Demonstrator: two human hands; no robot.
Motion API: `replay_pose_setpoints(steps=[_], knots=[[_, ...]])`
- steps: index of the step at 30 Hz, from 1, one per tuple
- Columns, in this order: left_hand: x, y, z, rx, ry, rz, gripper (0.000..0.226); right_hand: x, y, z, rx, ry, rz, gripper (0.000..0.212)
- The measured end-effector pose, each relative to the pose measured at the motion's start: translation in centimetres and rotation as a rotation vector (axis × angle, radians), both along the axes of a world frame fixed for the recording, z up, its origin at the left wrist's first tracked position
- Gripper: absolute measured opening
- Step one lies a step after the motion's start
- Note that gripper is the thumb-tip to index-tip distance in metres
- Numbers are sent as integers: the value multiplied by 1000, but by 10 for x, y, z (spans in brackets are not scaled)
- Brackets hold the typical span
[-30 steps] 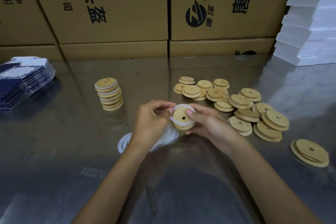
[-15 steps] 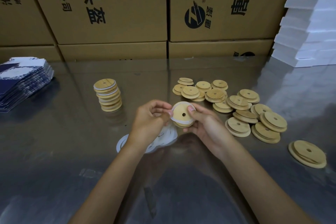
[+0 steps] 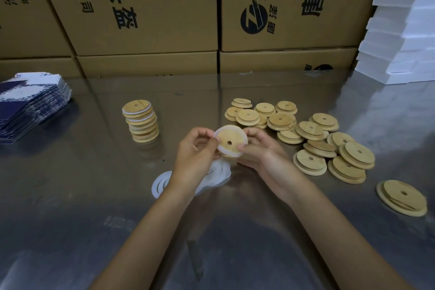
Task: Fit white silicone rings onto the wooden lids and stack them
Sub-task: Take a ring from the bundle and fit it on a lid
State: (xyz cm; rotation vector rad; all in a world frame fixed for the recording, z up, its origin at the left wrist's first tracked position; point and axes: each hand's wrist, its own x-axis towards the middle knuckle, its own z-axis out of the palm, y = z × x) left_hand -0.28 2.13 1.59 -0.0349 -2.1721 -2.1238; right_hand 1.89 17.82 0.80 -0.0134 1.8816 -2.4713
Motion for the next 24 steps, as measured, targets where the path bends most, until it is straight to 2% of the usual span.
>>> replay_pose_setpoints(steps=[3, 6, 17, 21, 24], knots=[[1, -2, 0, -170, 162, -36, 8, 2, -2, 3, 175, 4, -39, 27], [4, 1, 0, -241, 214, -83, 11, 5, -2, 5, 247, 27, -55, 23], [0, -5, 3, -198, 192, -129, 6, 8, -1, 7, 214, 75, -79, 26], [-2, -9, 5, -269, 200, -138, 13, 7, 0, 7, 179, 92, -85, 24], [-1, -10, 5, -439, 262, -115, 12, 7, 3, 7, 131, 68, -97, 23]])
